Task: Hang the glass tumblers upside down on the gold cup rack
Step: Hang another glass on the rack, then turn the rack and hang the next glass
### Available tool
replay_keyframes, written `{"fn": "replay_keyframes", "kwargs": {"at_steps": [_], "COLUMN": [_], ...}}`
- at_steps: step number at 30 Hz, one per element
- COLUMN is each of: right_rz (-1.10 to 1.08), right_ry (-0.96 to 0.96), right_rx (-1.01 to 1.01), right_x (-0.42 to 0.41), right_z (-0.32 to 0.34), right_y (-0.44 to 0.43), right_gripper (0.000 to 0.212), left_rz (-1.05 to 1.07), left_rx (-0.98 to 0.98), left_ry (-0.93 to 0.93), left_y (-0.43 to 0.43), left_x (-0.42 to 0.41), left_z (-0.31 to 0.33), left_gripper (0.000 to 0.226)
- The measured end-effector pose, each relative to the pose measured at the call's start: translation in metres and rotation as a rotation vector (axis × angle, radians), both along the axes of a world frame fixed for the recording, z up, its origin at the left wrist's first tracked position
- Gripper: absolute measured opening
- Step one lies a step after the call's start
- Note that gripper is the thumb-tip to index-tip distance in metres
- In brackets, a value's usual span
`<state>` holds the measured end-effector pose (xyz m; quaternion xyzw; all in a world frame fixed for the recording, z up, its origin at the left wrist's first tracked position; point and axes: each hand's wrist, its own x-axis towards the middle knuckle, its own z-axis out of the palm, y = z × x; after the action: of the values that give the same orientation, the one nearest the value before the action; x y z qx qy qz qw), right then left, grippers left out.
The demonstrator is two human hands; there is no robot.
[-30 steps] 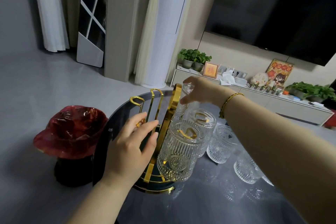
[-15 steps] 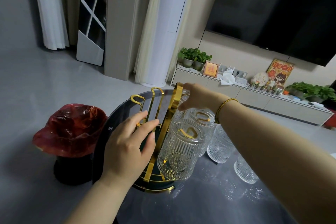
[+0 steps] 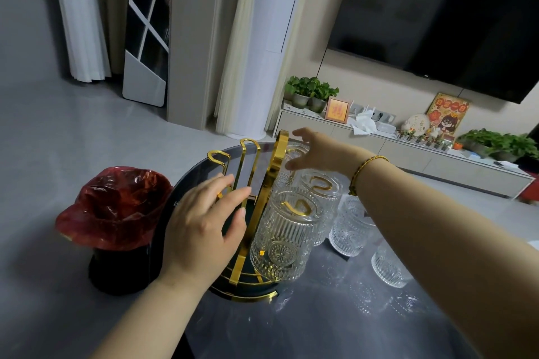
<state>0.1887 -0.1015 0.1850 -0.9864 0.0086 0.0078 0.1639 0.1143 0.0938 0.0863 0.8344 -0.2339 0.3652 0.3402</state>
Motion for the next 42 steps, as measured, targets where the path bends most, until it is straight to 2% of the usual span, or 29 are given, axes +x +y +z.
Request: {"fn": "replay_keyframes", "kwargs": {"at_steps": [4,7,10,13,15,17,21,24,30,39,42], "right_rz": [-0.04,-0.074,-0.127,-0.282,-0.422,-0.583,-0.787,-0.79,-0.685,-0.794,-0.821], "right_ry": [-0.087,-0.17,-0.297,-0.51,-0.662,-0.731,-0.721,-0.655,-0.441,-0.415,-0.427], "right_rx": [0.046,0.073,0.134,0.275,0.331,0.373,0.487,0.56,0.649,0.711,0.692], "right_x": [-0.035,-0.07,-0.11,-0.151,-0.177,-0.198,-0.218,-0.22,-0.191,-0.151,-0.147], "right_z": [0.015,0.018,0.006,-0.023,-0.05,-0.079,-0.126,-0.154,-0.174,-0.17,-0.173], "right_y": [-0.018,-0.037,-0.065,-0.095,-0.114,-0.133,-0.153,-0.154,-0.139,-0.138,-0.139], "right_gripper": [0.069,0.066,0.062,0.05,0.044,0.046,0.062,0.066,0.073,0.086,0.081], "left_rz": [0.024,0.038,0.056,-0.036,-0.164,-0.281,-0.301,-0.274,-0.229,-0.238,-0.254], "left_rx": [0.045,0.016,-0.011,-0.044,-0.033,0.037,0.261,0.386,0.495,0.485,0.468], "left_ry": [0.078,0.199,0.159,0.036,0.042,0.103,0.291,0.485,0.533,0.544,0.535], "left_y": [0.001,-0.002,-0.011,-0.026,-0.04,-0.06,-0.087,-0.095,-0.099,-0.098,-0.098], "left_x": [-0.01,-0.021,-0.041,-0.072,-0.092,-0.108,-0.119,-0.118,-0.113,-0.11,-0.11], "left_z": [0.007,0.011,0.011,0.003,-0.009,-0.027,-0.066,-0.082,-0.087,-0.088,-0.089], "left_gripper": [0.023,0.037,0.032,0.034,0.034,0.032,0.018,0.038,0.037,0.036,0.036]}}
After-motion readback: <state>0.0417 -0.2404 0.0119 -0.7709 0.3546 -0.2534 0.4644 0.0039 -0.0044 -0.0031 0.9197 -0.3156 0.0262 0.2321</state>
